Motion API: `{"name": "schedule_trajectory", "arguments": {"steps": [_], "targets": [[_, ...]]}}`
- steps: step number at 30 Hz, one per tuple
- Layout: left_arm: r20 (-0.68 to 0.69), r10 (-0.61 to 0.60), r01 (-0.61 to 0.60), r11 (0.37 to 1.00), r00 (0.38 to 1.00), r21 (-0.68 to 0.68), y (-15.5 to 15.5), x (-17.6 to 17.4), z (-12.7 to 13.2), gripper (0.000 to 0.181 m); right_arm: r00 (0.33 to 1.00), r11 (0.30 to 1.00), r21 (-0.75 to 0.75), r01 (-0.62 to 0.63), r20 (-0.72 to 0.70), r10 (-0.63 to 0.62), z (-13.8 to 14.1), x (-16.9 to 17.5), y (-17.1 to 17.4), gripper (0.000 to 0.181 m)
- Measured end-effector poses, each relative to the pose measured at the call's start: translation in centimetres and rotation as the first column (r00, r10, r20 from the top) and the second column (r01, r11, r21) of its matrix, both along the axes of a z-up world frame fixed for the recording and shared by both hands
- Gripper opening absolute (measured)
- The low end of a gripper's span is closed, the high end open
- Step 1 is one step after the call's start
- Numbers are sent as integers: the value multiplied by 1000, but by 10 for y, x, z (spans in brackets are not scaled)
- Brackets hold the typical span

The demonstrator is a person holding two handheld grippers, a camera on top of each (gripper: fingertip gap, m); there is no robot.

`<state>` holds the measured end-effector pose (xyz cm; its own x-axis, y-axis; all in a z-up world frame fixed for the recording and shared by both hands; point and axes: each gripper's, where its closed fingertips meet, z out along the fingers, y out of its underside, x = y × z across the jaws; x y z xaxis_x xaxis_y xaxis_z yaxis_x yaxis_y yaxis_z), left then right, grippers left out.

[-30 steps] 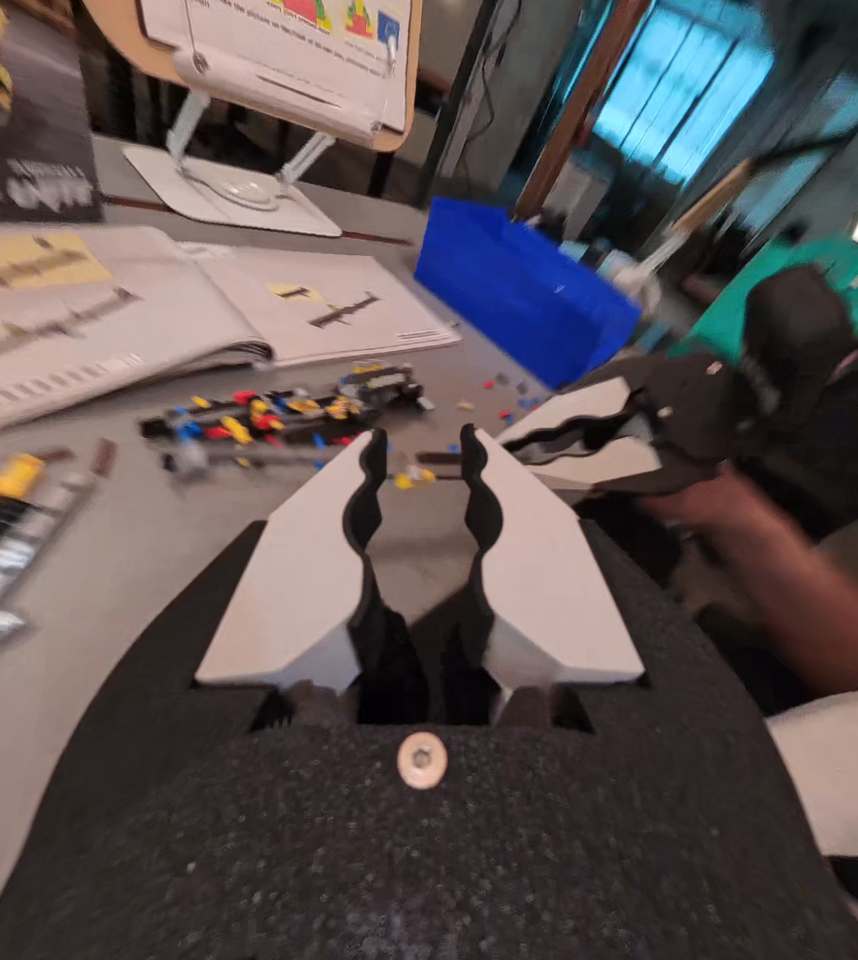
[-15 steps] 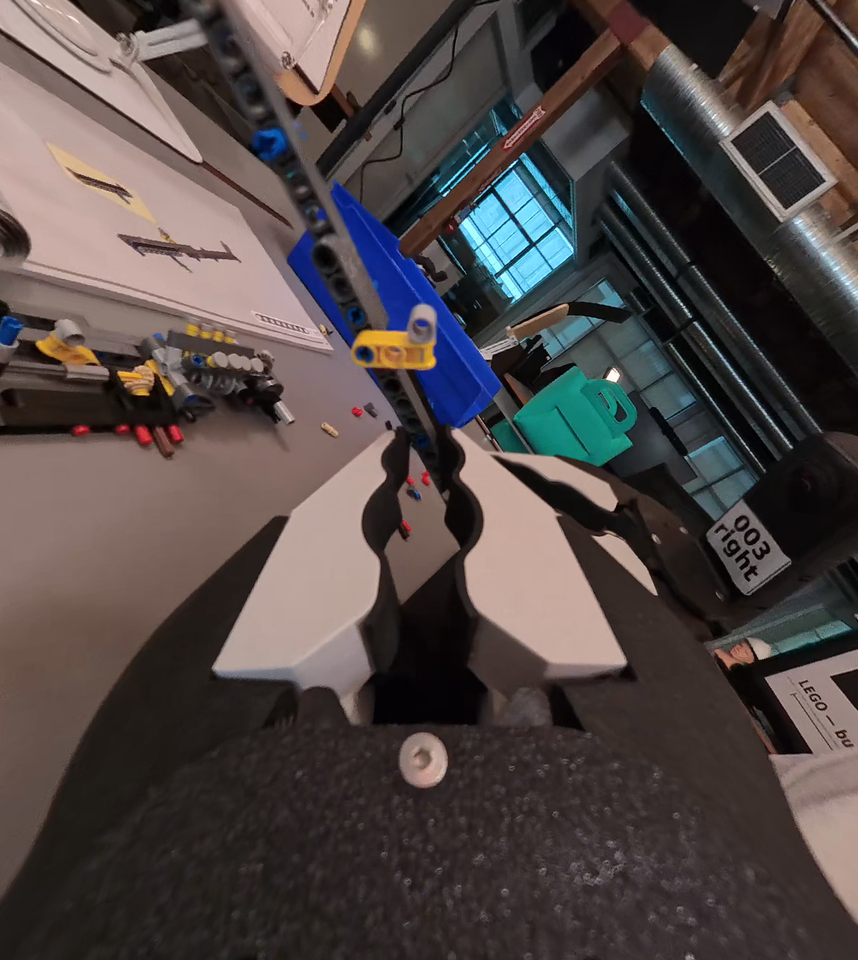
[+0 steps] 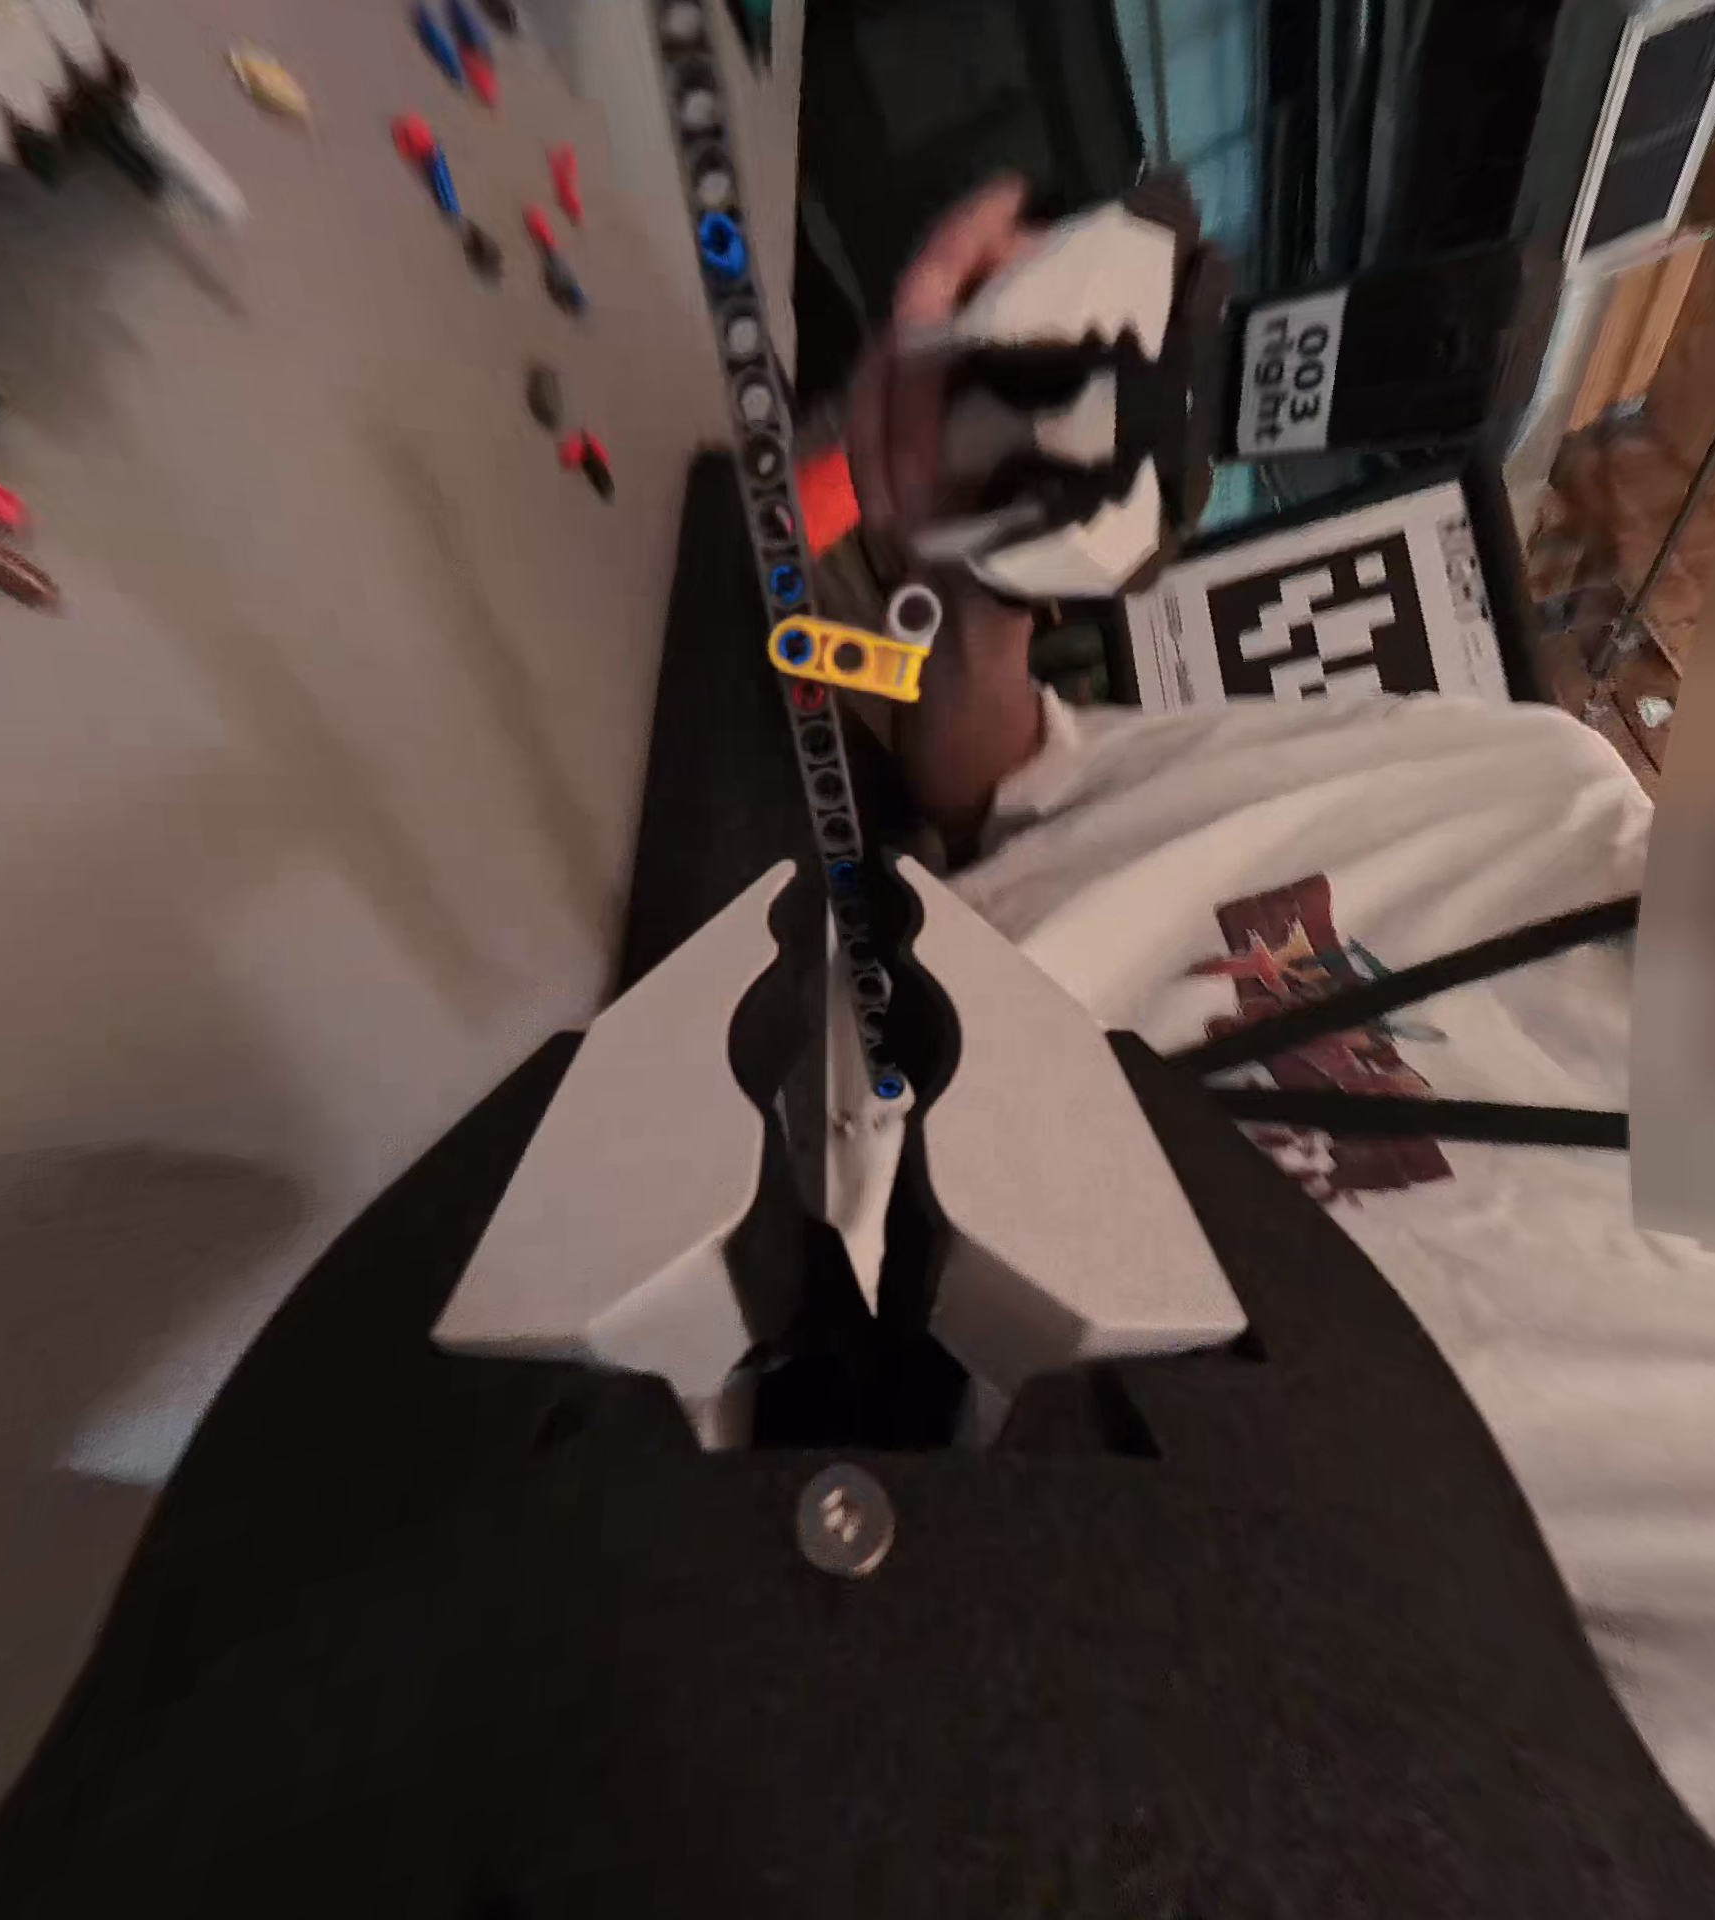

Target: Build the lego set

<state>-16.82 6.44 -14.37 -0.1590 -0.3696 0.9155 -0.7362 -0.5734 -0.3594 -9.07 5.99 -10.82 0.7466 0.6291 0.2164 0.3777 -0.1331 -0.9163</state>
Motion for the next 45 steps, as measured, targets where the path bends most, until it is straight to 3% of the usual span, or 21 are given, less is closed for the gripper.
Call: {"name": "schedule_trajectory", "arguments": {"steps": [2,5,8,11,16,22,24,28,31,33,36,39,45], "targets": [[-47,-88,86,996,995,-38,-6,-6,-1,6,980,998,63,17,195,-29,-15,3,7,29],[-102,-178,170,982,979,-83,-14,-10,-5,6,927,996,85,-28,376,-6,-37,-12,9,15],[-159,-253,237,965,954,-112,-18,-16,-12,6,911,989,113,-93,412,39,-42,-31,4,18],[-223,-313,296,949,923,-109,-16,-20,-24,6,866,992,70,-102,497,54,-63,-34,8,29],[-280,-389,372,921,878,-115,-12,-21,-35,6,761,987,85,-133,647,47,-85,-36,21,15],[-340,-370,380,924,865,-37,3,-24,-60,7,699,988,35,-148,710,79,-100,-35,30,12],[-353,-347,382,924,869,30,12,-25,-65,19,666,988,2,-156,739,104,-107,-33,33,11],[-321,-261,335,920,910,202,30,-28,-59,21,638,980,-123,-158,744,197,-120,-27,35,11],[-252,-193,293,839,948,459,43,-32,-59,21,632,966,-192,-174,730,259,-122,-28,36,11],[-132,-113,168,803,985,571,52,-24,-50,22,639,954,-238,-180,709,298,-122,-28,37,11],[89,0,-53,801,996,596,58,-11,-26,23,673,937,-294,-189,656,342,-122,-27,40,15],[265,68,-218,776,962,591,61,-3,-7,23,698,927,-338,-160,625,348,-121,-22,43,20],[357,89,-304,734,930,608,62,5,5,29,692,930,-346,-127,641,333,-120,-18,40,21]]}}
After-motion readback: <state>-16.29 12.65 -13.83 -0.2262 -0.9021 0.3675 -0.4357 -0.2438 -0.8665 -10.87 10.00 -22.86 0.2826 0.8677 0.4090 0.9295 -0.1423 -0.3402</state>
